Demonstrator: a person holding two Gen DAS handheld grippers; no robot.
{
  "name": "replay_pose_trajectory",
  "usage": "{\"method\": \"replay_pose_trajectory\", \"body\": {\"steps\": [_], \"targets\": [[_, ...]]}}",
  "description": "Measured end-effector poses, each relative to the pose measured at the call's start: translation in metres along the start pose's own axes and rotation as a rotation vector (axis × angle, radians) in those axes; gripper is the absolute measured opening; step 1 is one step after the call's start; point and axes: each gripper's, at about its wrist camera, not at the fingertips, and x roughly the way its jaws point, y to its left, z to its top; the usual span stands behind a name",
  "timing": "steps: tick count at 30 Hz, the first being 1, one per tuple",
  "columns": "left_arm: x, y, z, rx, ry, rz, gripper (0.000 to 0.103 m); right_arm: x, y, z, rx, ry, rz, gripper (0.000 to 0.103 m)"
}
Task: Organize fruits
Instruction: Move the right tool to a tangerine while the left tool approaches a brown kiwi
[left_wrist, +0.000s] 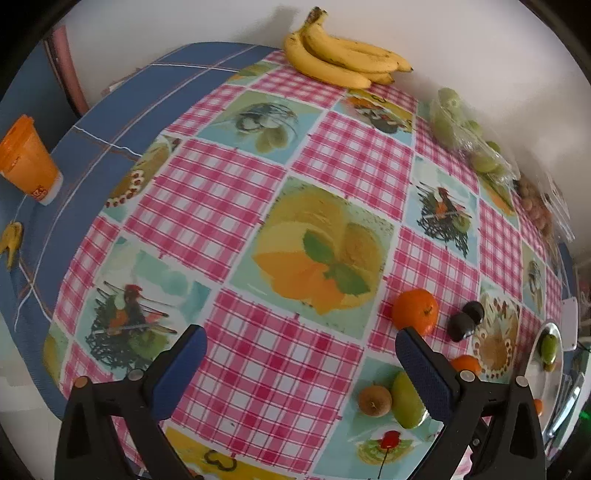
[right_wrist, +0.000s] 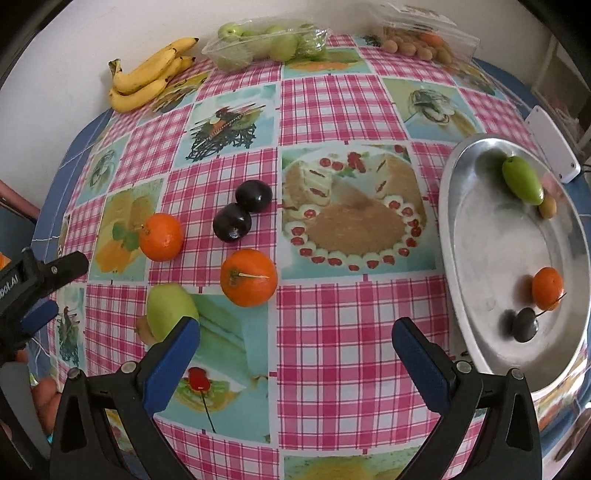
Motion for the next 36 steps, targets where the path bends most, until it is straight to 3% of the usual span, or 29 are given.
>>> {"method": "replay_pose_trajectory", "body": {"steps": [8,13,22,24,29,36], "targets": [[0.012,-0.012,-0.009,0.055,0.044,0.013,0.103,0.007,0.006,0.004,-0.018,0.006,0.003,0.103],[0.021,-0.008,-0.012,0.022,0.085,0.017,0.103,0.014,0.009,0.007,-0.011,0.004,0.004,0.103],[0.024,-0.024,-0.015,0.033,0.109,-0.059,0.103,0.015,0.005,0.01,-0.004,-0.037,0.024,0.102],[0.024,-0.028,-0.015,0.038,0.117,-0.082,0.102,0.014,0.007,0.01,-0.02,-0.046,0.034,0.099],[0.024,-0.035,-0.015,0.029,0.129,-0.128,0.099,0.017,0.014,0.011,-0.047,-0.054,0.052,0.077],[0.034,-0.047,-0.015,0.034,0.163,-0.198,0.092,0.024,0.017,0.015,-0.058,-0.058,0.074,0.066]]}}
